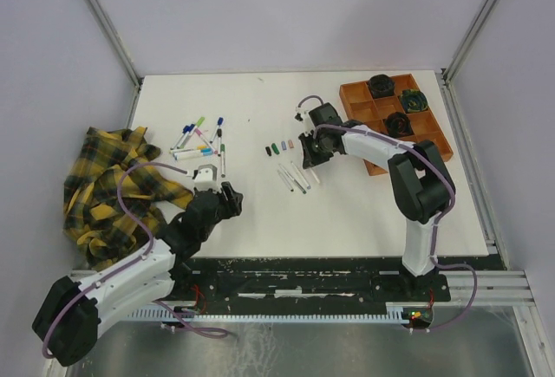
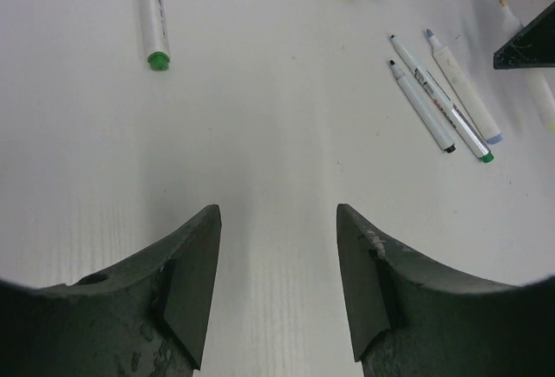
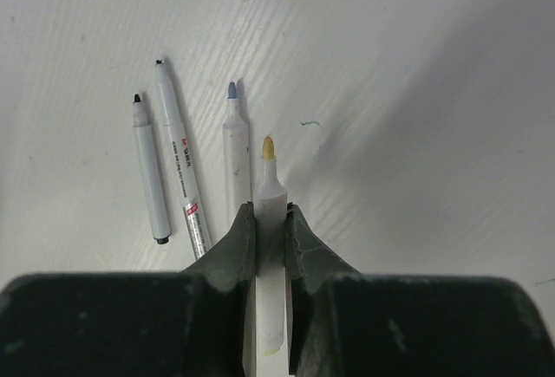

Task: Open the pen caps
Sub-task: Place the pen at the center of the board.

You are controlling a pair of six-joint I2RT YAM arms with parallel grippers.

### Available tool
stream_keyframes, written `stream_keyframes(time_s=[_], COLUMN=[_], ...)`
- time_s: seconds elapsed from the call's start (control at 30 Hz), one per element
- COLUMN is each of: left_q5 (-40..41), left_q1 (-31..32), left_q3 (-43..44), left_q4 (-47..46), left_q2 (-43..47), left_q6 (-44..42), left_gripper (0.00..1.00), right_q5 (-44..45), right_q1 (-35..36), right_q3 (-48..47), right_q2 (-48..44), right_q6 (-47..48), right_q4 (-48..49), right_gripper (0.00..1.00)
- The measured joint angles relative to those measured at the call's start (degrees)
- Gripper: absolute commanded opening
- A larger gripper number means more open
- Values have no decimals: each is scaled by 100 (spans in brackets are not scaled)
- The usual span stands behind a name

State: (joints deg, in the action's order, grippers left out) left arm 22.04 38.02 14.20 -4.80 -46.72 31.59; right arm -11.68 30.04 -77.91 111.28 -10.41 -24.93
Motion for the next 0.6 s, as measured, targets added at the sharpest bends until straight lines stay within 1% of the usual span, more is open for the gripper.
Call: stream_keyframes(time_s=[0.17, 0.37, 0.6], left_q5=[-20, -13, -13], left_q1=[0, 0, 0], left_q3=[-459, -713, -787], left_q4=[-120, -179, -173], left_q2=[892, 1770, 1943], left_q6=[-7, -7, -7], left_gripper=[66, 68, 68], right_q5=[146, 151, 170], right_q1=[-2, -2, -2], right_q3=[-105, -389, -428], right_q2=[175, 490, 518], right_q6=[22, 44, 44], right_q4=[-116, -352, -481], right_gripper=[18, 25, 32])
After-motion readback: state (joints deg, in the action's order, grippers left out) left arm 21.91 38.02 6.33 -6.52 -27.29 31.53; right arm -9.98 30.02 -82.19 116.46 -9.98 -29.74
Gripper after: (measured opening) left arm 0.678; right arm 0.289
